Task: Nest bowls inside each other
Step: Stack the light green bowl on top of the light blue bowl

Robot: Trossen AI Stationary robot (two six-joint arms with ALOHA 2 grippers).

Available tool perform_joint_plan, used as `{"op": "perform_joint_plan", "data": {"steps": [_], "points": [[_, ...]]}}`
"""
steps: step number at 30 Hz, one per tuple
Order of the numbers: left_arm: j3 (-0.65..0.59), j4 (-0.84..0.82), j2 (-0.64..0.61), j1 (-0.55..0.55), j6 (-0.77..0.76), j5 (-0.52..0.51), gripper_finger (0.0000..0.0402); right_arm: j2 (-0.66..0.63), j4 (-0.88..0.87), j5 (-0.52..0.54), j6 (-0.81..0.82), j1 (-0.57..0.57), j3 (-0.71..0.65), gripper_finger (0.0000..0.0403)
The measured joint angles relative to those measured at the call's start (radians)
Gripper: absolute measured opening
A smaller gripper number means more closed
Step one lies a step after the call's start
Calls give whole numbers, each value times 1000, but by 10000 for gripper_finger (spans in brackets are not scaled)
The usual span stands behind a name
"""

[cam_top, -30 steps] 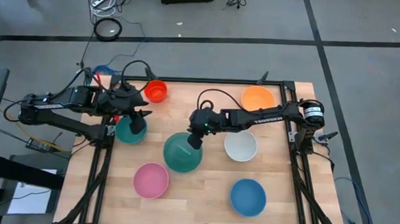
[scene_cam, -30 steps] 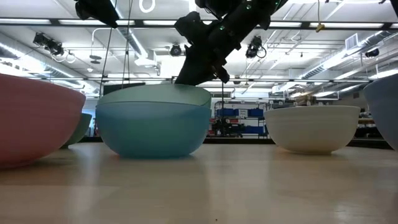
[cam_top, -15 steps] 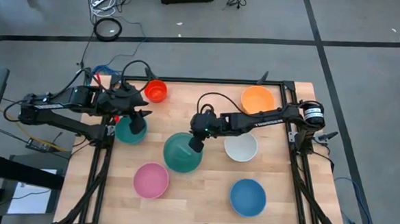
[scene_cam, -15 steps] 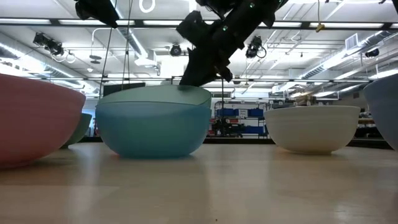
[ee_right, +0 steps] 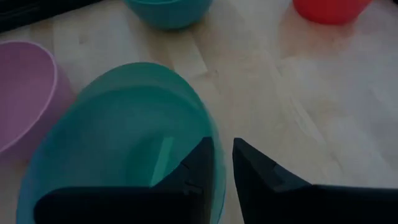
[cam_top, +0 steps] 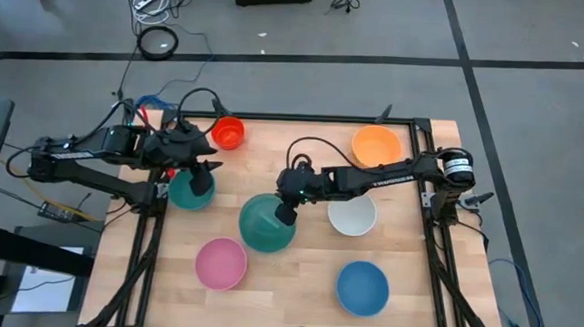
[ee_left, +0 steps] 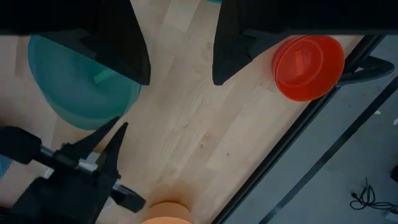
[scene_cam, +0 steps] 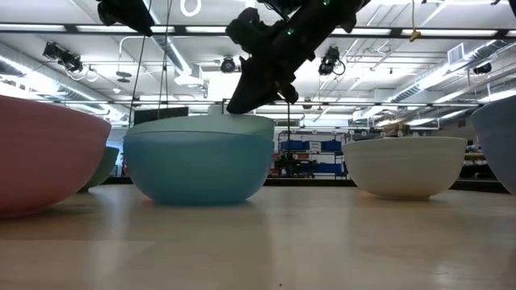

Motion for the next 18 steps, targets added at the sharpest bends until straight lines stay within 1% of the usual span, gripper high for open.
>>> {"op": "perform_joint_plan", "data": {"steps": [18], "points": [[0,-2,0,0,0,0,182,64,-33,-24,48,8,0,38]]}}
